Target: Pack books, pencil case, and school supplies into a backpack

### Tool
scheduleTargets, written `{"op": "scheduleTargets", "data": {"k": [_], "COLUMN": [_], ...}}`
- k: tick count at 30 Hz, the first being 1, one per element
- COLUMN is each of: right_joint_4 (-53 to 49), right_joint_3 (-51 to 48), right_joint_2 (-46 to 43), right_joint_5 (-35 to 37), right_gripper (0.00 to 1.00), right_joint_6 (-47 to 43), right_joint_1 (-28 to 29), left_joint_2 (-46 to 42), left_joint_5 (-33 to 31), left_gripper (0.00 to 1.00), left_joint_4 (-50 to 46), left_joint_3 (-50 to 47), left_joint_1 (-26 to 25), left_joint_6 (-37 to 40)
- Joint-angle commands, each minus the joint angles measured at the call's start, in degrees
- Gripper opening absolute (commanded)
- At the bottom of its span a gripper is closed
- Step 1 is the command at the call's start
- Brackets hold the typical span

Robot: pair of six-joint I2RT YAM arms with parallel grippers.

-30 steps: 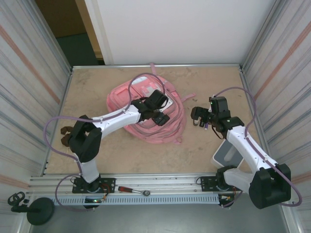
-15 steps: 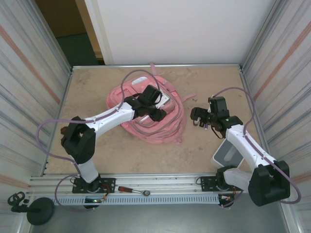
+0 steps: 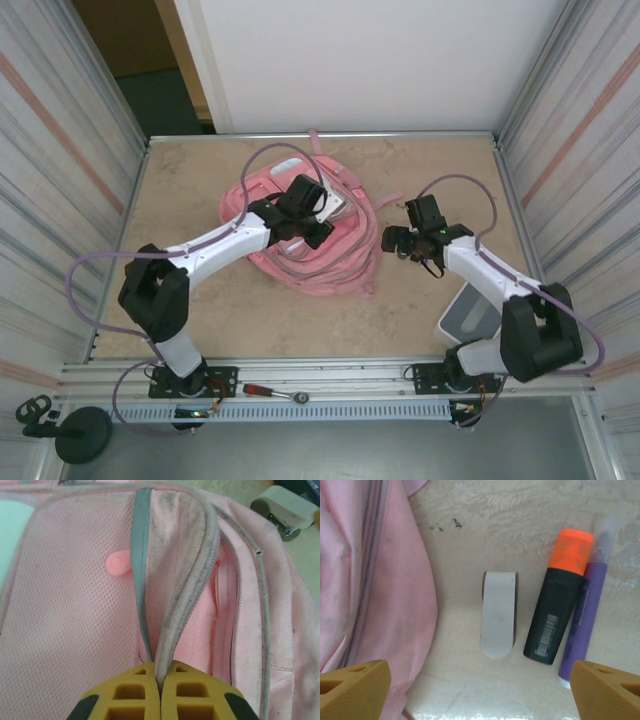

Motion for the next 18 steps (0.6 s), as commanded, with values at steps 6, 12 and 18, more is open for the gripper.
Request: {"op": "scheduleTargets", "data": {"k": [6,12,18], "right_joint_4": [-3.87,-3.08,-4.15], "right_joint_3": [8.66,11.50,11.56], "right_joint_2": [14.88,19.64,17.82], "right_joint_5": [4.83,2.64,3.55], "right_gripper": [0.66,0.43,0.21], "right_joint_6": [-2.52,-3.35,-3.90], "right_joint_1": [-0.82,-0.46,0.01], "left_joint_2": [-4.98,-6.35,-8.47], "left_joint_5": [-0.41,-0.72,-1.01], "left_gripper": [0.00,0.00,0.00], "left_joint_4": [1.77,2.47,3.59], "left_joint_3": [-3.28,-4.64,-5.87], "left_joint_1": [1.06,1.04,1.13], "left_joint_6": [-0.52,-0.79,-1.77]}}
